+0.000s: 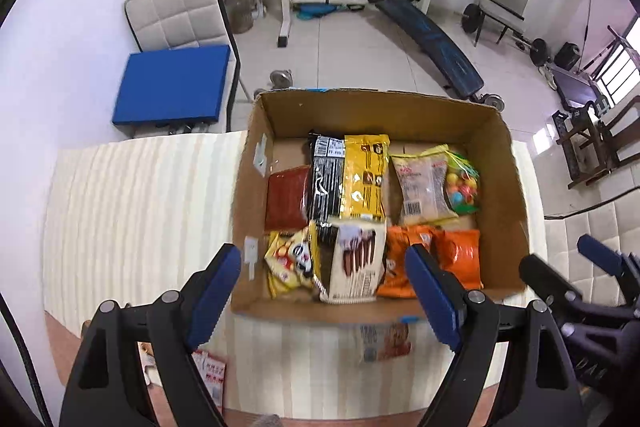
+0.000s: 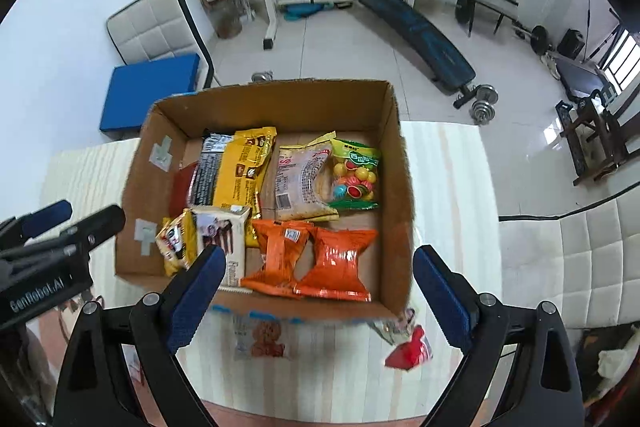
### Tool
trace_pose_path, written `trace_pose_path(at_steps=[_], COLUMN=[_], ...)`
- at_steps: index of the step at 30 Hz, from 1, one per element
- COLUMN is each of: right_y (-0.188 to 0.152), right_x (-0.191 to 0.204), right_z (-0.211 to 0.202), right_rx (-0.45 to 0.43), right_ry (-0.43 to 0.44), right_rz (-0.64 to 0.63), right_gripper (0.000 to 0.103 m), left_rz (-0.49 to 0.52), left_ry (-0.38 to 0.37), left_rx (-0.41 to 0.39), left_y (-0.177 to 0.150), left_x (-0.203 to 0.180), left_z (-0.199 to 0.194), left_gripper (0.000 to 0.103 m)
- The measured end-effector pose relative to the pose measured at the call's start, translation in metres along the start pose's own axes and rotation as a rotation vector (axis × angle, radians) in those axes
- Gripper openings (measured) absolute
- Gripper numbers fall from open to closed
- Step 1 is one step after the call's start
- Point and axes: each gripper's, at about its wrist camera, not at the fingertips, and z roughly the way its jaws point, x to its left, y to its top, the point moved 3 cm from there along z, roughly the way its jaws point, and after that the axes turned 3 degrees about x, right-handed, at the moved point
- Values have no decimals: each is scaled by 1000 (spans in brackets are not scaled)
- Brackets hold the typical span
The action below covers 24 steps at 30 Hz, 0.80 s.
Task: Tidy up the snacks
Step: 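Grasp the cranberry oat cookie pack with the left tool while the right tool grasps the red triangular candy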
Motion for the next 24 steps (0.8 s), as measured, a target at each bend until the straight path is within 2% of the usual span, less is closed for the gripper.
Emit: trace_pose_path(at_steps=[3, 6, 8, 11, 14, 18, 21, 24], right_y=[-14, -29, -38, -48, -65, -90, -108, -125], right_x=[-1, -6, -13, -29, -56, -95, -125, -149], right_z=[-19, -27, -26, -24, -14, 14, 49, 88], right_rx=[-27, -15, 3, 6, 37, 117, 198, 269], right_ry=[26, 129, 176, 184, 185, 180, 160, 148], right_rz=[7, 40, 64, 90, 153, 237, 313, 405], right_gripper=[97, 97, 97, 97, 97, 97, 97, 96], left_rz=[8, -11, -25, -34, -53, -50, -51, -73], left_ry=[1, -40, -43, -24, 1, -3, 0, -31], left_rx=[-16, -20, -29, -35, 19, 107, 185, 287], left_y=[-14, -25, -33, -46, -65, -90, -106, -119], left_x=[-4, -9, -10, -14, -19, -30, -39, -49], left_z=[-14, -25, -29, -26, -6, 30, 65, 105], left_gripper=[84, 84, 84, 84, 84, 84, 84, 84])
